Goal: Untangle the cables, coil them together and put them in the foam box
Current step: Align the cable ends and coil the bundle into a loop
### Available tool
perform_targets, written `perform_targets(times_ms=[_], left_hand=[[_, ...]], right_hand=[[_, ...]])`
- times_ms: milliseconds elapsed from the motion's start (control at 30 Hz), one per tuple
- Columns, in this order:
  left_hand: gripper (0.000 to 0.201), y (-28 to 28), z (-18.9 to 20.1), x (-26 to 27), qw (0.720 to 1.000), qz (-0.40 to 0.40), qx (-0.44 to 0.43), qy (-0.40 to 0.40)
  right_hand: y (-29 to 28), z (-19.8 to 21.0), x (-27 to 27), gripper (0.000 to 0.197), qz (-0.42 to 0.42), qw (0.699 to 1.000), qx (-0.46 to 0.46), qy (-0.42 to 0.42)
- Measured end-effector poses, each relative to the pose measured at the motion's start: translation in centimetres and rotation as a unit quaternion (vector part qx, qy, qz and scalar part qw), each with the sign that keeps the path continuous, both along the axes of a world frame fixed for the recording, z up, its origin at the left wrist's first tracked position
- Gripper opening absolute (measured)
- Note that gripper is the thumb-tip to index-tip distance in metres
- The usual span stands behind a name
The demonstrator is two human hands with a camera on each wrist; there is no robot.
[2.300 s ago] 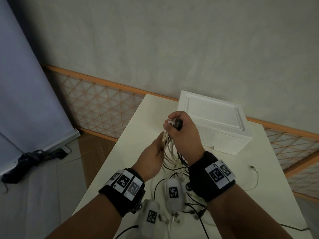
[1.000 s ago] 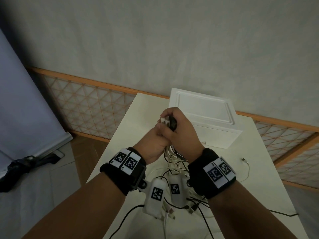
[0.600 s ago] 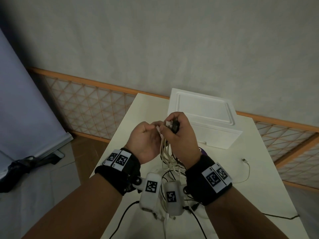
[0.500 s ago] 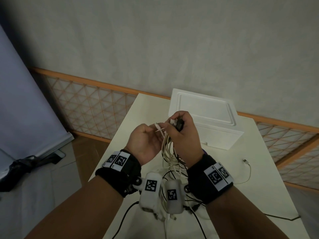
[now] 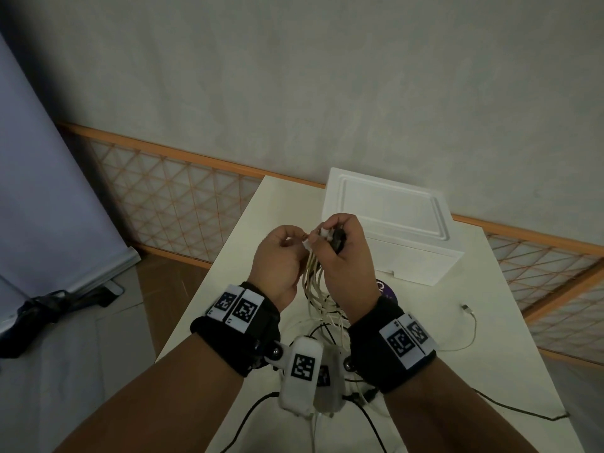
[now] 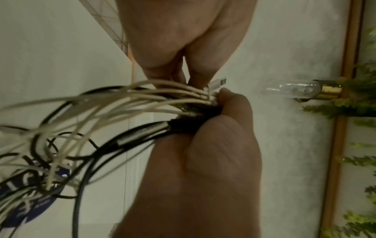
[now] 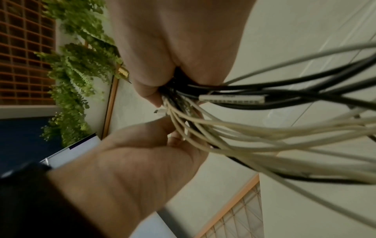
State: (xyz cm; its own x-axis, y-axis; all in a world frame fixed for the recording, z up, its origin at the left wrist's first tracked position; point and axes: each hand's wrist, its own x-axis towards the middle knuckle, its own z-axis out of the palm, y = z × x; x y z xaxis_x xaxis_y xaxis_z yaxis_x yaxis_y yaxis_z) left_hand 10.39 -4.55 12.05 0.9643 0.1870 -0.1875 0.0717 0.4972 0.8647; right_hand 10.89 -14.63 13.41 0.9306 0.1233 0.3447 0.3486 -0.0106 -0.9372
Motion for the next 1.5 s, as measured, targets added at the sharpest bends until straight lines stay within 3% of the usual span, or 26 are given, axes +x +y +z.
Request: perform_targets(times_ms=[167,367,567,667,767,900,967,1033,1133,1333,1433,1500], left_hand=[[0.026,-0.6,0.3,0.0,0.998,0.052,-0.034,-0.004],[0.035,-0.7,0.0,0.1,0.987,0.108,0.086,-0.082],[0.029,-0.5,-0.2,-0.3,0.989,0.077,0.079,-0.099],[0.038,-1.0,0.3,-0.5,0.979,0.066,0.154,-0.117],[0.049,-1.2,0.8,-0.5,0.97,0.06,0.201,-0.123],[0.041,-0.6,0.8,-0.3,0.937,0.044,0.327,-0.113],[0.035,-0.2,0.3,-0.2,0.956,0.002,0.283,-0.074],[0.048,-0.1,0.0,-0.1,0.977,-0.113,0.175,-0.038],[0.05,-0.3,0.2,-0.3,0.955,-0.264,0.126,-0.052],[0.044,-0.6,0.6,0.3,0.948,-0.258,0.182,-0.041],[0.038,-0.7,0.7,0.4,0.942,-0.259,0.211,-0.034],[0.024,-0.9,0.6,0.4,0.942,-0.24,0.234,-0.035]], right_hand=[[0.6,-0.4,-0.4,0.026,-0.004,0.998,-0.053,-0.028],[0.2,-0.6,-0.1,0.021,0.001,0.998,-0.058,-0.028],[-0.4,-0.1,0.3,0.024,0.011,0.996,-0.081,-0.026],[-0.6,-0.2,0.6,0.035,-0.014,0.995,-0.094,-0.033],[-0.5,-0.3,0.9,0.034,-0.035,0.992,-0.115,-0.028],[-0.8,0.1,1.5,0.037,-0.058,0.986,-0.156,-0.021],[-0.9,0.6,1.7,0.036,-0.053,0.986,-0.158,-0.017],[-0.9,1.0,1.7,0.035,-0.035,0.99,-0.138,-0.005],[-0.9,1.1,1.7,0.031,-0.004,0.991,-0.135,0.002],[-1.0,1.2,1.7,0.023,-0.008,0.984,-0.174,-0.029],[-1.3,1.4,1.7,0.021,-0.019,0.964,-0.254,-0.077],[-1.6,1.5,1.7,0.022,-0.028,0.945,-0.304,-0.119]])
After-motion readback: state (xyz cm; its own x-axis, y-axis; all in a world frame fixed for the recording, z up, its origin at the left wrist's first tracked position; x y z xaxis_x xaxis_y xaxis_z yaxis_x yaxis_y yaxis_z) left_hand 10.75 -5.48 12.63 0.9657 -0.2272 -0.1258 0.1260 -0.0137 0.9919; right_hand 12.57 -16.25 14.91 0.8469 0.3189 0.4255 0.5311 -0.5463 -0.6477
